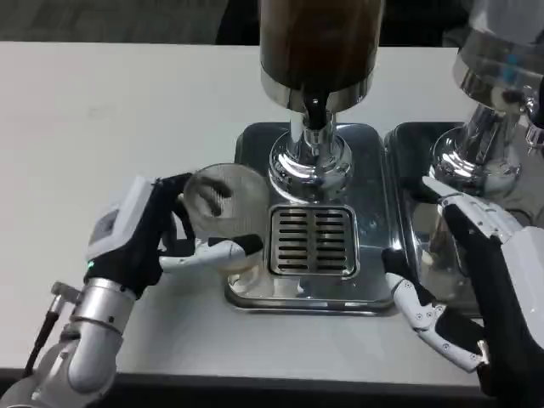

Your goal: Grasp the cup under the faucet to collect the drink, then remove the cup.

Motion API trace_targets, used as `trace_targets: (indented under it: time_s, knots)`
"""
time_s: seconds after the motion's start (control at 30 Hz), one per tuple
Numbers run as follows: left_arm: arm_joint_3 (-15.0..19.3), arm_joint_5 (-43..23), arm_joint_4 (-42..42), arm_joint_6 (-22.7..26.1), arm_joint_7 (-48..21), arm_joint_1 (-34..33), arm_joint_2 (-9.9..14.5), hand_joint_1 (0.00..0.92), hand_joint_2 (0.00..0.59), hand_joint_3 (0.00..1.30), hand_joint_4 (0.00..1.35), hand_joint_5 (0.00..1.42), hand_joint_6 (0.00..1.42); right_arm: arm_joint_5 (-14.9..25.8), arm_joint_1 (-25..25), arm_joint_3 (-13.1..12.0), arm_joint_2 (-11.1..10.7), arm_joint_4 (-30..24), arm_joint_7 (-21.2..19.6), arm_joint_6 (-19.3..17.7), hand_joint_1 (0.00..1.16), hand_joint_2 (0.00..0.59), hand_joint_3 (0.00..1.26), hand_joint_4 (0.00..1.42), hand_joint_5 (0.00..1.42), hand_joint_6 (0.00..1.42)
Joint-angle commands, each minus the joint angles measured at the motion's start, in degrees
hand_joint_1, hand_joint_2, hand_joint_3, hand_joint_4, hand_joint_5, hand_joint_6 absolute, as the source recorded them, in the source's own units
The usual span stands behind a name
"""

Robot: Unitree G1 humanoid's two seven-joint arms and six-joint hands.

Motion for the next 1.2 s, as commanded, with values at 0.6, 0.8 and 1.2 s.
trace_targets:
  time_s: [0.6,0.8,1.2]
  knots:
    - [-5.3,3.8,4.8,6.4,-4.4,-9.2,-4.0,0.630,0.005,0.61,0.64,0.88,1.12,-2.7,4.2,2.9,3.2,-1.3,-5.3,-0.5,0.54,0.429,0.25,0.26,0.21,0.15]
    - [-7.8,5.6,4.9,6.8,-3.9,-10.2,-4.4,0.492,0.065,0.53,0.52,0.76,0.89,-3.3,4.1,3.6,3.7,-1.1,-5.9,-0.3,0.54,0.430,0.25,0.26,0.21,0.16]
    - [-9.5,6.2,5.0,8.1,-4.6,-11.4,-4.0,0.291,0.098,0.38,0.36,0.48,0.45,-4.4,5.2,5.0,4.7,-1.5,-6.4,0.1,0.53,0.431,0.27,0.27,0.22,0.16]
